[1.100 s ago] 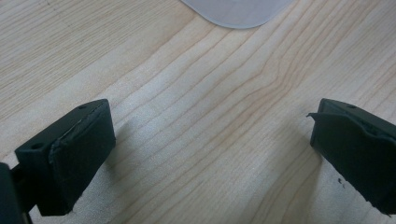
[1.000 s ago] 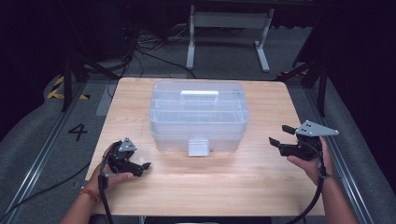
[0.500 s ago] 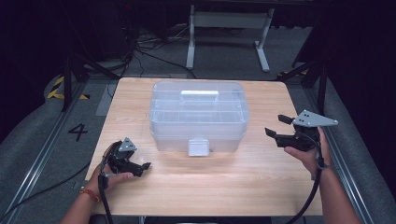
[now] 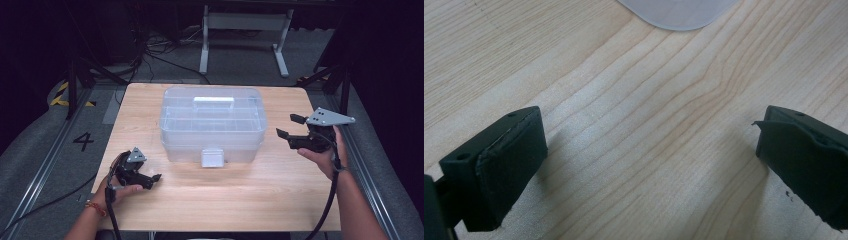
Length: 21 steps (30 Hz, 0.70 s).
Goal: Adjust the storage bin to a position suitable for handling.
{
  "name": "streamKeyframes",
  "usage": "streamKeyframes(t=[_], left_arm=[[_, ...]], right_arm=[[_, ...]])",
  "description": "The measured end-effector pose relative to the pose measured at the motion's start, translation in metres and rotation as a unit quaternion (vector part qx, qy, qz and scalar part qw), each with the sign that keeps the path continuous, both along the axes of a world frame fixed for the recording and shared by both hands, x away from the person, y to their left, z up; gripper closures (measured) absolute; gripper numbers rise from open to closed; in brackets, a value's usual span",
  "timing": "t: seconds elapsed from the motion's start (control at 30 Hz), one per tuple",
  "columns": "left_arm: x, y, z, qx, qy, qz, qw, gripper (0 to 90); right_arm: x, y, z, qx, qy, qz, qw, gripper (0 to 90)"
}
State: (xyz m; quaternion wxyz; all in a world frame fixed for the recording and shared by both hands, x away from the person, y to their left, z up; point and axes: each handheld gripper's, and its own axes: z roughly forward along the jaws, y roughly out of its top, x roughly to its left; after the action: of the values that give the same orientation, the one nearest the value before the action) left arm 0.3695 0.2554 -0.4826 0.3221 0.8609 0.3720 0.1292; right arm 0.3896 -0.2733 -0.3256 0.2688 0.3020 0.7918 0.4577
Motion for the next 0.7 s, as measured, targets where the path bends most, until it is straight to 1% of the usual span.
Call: streamKeyframes(t=[0.13, 0.2, 0.23, 0.33, 0.47, 0.57, 0.7], left_arm=[[0.000, 0.000, 0.000, 0.000, 0.000, 0.000, 1.0000, 0.3], [0.000, 0.000, 0.000, 0.000, 0.000, 0.000, 1.0000, 0.3], [0.000, 0.000, 0.000, 0.000, 0.001, -0.002, 1.0000, 0.3], [0.000, 0.000, 0.000, 0.001, -0.001, -0.001, 1.0000, 0.3], [0.000, 0.000, 0.000, 0.000, 0.001, -0.001, 1.0000, 0.3], [0.000, 0.000, 0.000, 0.001, -0.001, -0.001, 1.0000, 0.3], [0.000, 0.000, 0.000, 0.001, -0.001, -0.001, 1.0000, 0.3]], right_arm=[[0.004, 0.006, 0.001, 0.002, 0.000, 0.007, 1.0000, 31.5], [0.008, 0.010, 0.003, 0.000, -0.002, 0.009, 1.0000, 31.6], [0.009, 0.013, 0.004, 0.004, 0.001, 0.011, 0.9999, 31.6], [0.016, 0.022, 0.006, 0.002, 0.000, 0.018, 0.9998, 31.9], [0.019, 0.026, 0.006, 0.002, 0.001, 0.020, 0.9998, 31.9], [0.021, 0.031, 0.006, 0.007, 0.001, 0.023, 0.9997, 32.5], [0.027, 0.039, 0.007, 0.001, 0.003, 0.025, 0.9997, 32.8]])
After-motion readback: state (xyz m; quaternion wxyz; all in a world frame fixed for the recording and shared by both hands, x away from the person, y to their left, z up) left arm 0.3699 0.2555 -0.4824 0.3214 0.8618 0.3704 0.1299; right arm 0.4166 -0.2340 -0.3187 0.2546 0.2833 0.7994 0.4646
